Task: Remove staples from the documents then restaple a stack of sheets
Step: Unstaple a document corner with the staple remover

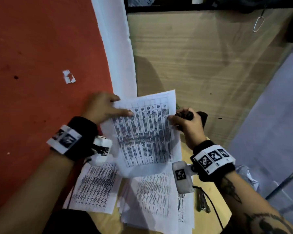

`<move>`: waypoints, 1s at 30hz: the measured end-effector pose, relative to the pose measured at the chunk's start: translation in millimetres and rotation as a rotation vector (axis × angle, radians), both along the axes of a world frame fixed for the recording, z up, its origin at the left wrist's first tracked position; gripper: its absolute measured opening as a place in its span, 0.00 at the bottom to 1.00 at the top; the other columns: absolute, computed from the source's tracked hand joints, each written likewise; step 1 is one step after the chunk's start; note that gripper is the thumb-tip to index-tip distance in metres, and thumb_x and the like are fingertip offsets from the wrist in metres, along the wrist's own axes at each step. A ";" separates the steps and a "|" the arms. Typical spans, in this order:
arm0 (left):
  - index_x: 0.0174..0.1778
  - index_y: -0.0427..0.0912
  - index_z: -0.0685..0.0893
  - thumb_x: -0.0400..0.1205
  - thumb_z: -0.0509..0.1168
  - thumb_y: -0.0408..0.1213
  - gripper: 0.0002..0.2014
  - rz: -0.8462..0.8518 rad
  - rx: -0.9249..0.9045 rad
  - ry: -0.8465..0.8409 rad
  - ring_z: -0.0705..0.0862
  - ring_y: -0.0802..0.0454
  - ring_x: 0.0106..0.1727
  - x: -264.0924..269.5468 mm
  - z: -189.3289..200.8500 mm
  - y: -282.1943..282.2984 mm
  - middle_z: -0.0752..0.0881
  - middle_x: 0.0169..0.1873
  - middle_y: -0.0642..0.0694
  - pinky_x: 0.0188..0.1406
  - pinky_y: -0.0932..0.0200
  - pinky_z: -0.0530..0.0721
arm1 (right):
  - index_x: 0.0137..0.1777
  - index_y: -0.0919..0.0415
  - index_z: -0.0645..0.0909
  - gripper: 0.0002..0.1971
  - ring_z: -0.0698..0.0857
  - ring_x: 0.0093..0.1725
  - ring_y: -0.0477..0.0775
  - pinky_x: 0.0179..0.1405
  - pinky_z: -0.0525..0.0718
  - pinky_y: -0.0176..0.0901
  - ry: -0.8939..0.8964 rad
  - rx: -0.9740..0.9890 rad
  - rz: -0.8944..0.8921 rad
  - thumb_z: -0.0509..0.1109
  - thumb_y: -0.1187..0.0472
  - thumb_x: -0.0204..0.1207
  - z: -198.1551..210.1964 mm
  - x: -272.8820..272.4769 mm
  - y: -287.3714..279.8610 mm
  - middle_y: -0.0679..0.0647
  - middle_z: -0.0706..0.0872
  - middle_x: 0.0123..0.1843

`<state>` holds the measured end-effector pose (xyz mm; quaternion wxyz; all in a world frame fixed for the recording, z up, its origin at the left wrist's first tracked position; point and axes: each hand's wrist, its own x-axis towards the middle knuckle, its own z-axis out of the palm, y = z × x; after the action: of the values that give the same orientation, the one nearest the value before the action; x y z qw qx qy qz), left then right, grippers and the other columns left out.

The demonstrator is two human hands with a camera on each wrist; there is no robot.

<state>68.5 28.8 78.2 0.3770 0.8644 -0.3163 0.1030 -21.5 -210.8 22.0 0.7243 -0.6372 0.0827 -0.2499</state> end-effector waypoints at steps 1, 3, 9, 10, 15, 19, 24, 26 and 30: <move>0.23 0.39 0.82 0.55 0.78 0.65 0.29 -0.019 -0.056 0.085 0.70 0.58 0.22 9.3 -0.7 16.8 0.77 0.20 0.49 0.24 0.62 0.65 | 0.38 0.59 0.73 0.16 0.81 0.21 0.44 0.21 0.79 0.33 -0.003 0.031 -0.012 0.74 0.78 0.66 3.4 2.2 -3.2 0.56 0.81 0.31; 0.26 0.47 0.90 0.58 0.82 0.53 0.14 -0.071 -0.229 0.309 0.77 0.66 0.23 18.2 -13.3 40.4 0.84 0.22 0.58 0.25 0.71 0.73 | 0.37 0.58 0.72 0.16 0.81 0.21 0.44 0.20 0.78 0.31 -0.018 0.093 -0.012 0.73 0.78 0.67 9.7 8.1 -7.6 0.54 0.81 0.28; 0.39 0.43 0.90 0.50 0.84 0.54 0.27 -0.048 -0.393 0.745 0.89 0.62 0.38 11.7 -102.5 42.9 0.92 0.36 0.54 0.40 0.68 0.86 | 0.35 0.65 0.72 0.11 0.73 0.18 0.45 0.17 0.69 0.33 0.018 0.269 0.133 0.71 0.76 0.68 -4.1 39.4 -2.4 0.50 0.76 0.19; 0.38 0.43 0.89 0.61 0.81 0.47 0.16 -0.009 -0.403 0.759 0.88 0.64 0.38 10.9 -111.4 41.9 0.91 0.35 0.56 0.40 0.68 0.86 | 0.39 0.66 0.74 0.11 0.75 0.19 0.45 0.17 0.71 0.33 0.072 0.280 0.137 0.75 0.73 0.65 -15.1 44.7 1.4 0.50 0.77 0.19; 0.52 0.29 0.83 0.78 0.67 0.24 0.08 0.295 -0.366 0.753 0.88 0.60 0.38 38.8 -159.3 85.0 0.86 0.50 0.41 0.40 0.70 0.84 | 0.34 0.58 0.71 0.14 0.82 0.19 0.42 0.16 0.72 0.27 0.350 0.273 -0.019 0.69 0.71 0.75 -108.4 52.2 8.5 0.45 0.79 0.17; 0.65 0.25 0.77 0.75 0.72 0.28 0.23 0.513 -0.180 0.828 0.80 0.42 0.58 68.8 -226.3 124.0 0.81 0.58 0.37 0.58 0.52 0.76 | 0.35 0.64 0.74 0.10 0.78 0.14 0.42 0.14 0.72 0.27 0.665 0.106 -0.003 0.70 0.70 0.75 -206.3 23.9 8.4 0.58 0.79 0.26; 0.65 0.25 0.78 0.76 0.72 0.33 0.23 0.627 0.167 0.892 0.79 0.39 0.47 91.0 -300.7 125.0 0.82 0.61 0.28 0.23 0.56 0.77 | 0.35 0.60 0.70 0.14 0.76 0.22 0.53 0.26 0.77 0.44 0.964 -0.130 0.048 0.74 0.68 0.72 -293.0 -13.5 19.5 0.58 0.75 0.27; 0.64 0.22 0.77 0.78 0.71 0.31 0.22 0.679 0.270 0.883 0.79 0.39 0.40 97.7 -317.3 127.8 0.82 0.59 0.25 0.15 0.55 0.75 | 0.40 0.58 0.70 0.13 0.77 0.32 0.55 0.35 0.76 0.47 1.043 -0.231 0.096 0.74 0.63 0.72 -308.2 -22.1 26.8 0.57 0.77 0.33; 0.71 0.24 0.72 0.79 0.70 0.35 0.28 0.740 0.340 0.942 0.81 0.33 0.42 111.2 -335.6 142.5 0.78 0.65 0.26 0.17 0.62 0.80 | 0.48 0.61 0.67 0.14 0.78 0.44 0.55 0.40 0.69 0.39 1.030 -0.429 0.118 0.72 0.61 0.73 -312.4 -24.4 34.9 0.57 0.78 0.44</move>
<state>179.7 171.3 -257.4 0.2727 0.9172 0.1926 -0.2175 -45.9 -176.0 -290.5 0.4572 -0.8136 0.3373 0.1233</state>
